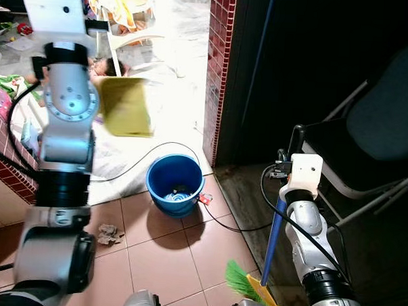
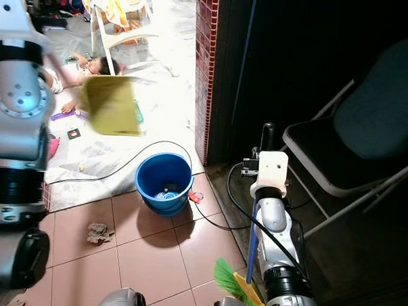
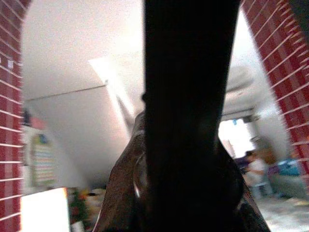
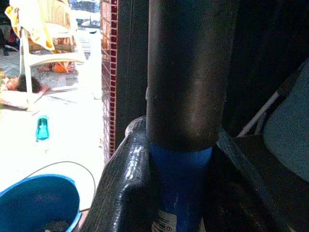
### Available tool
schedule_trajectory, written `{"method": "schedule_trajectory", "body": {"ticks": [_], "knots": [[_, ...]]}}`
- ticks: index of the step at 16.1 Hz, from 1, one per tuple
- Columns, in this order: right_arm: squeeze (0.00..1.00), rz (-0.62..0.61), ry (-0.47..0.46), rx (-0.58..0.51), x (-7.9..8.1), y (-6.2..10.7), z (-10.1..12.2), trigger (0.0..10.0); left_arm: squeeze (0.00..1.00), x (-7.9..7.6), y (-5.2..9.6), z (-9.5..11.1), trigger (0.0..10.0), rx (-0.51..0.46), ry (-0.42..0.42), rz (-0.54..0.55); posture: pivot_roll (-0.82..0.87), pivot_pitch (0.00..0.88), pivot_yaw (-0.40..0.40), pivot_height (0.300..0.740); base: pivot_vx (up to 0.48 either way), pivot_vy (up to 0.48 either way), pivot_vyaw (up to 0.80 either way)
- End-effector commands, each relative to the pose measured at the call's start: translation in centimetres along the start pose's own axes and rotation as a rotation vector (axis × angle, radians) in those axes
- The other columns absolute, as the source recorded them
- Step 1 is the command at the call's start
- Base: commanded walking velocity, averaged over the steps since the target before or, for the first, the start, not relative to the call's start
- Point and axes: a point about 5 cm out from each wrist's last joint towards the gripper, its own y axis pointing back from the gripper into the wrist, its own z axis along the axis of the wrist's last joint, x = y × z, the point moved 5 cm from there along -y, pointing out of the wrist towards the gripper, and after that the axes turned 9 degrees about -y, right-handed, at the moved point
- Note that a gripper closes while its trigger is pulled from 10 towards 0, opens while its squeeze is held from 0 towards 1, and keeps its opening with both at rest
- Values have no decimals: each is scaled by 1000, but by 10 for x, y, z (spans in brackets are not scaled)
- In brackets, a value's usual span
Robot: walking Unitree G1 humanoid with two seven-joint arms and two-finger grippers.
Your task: Sweep floor
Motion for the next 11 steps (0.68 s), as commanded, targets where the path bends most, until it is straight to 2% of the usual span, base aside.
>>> {"method": "schedule_trajectory", "body": {"ticks": [1,2,3,6,10,11], "knots": [[0,16,-3,-19,4,-2,5,10000,0,6,9,-19,10000,71,-52,19,-70,0,8,740,0,0,0],[0,16,-5,-18,4,-2,4,10000,0,2,20,-32,10000,125,-49,2,-62,0,4,740,0,0,0],[0,14,-13,-11,4,-1,2,10000,0,-6,36,-43,10000,159,-101,-48,-53,0,0,740,0,0,0],[0,21,-26,9,6,2,-4,10000,0,-10,70,-76,10000,286,-165,-89,-48,0,-3,740,0,0,0],[0,25,-38,13,6,2,-4,10000,0,-24,106,-103,10000,428,-146,-127,-60,0,0,740,0,0,0],[0,47,-36,4,7,1,-1,10000,0,-31,114,-104,10000,453,-129,-130,-67,0,0,740,0,0,800]]}}
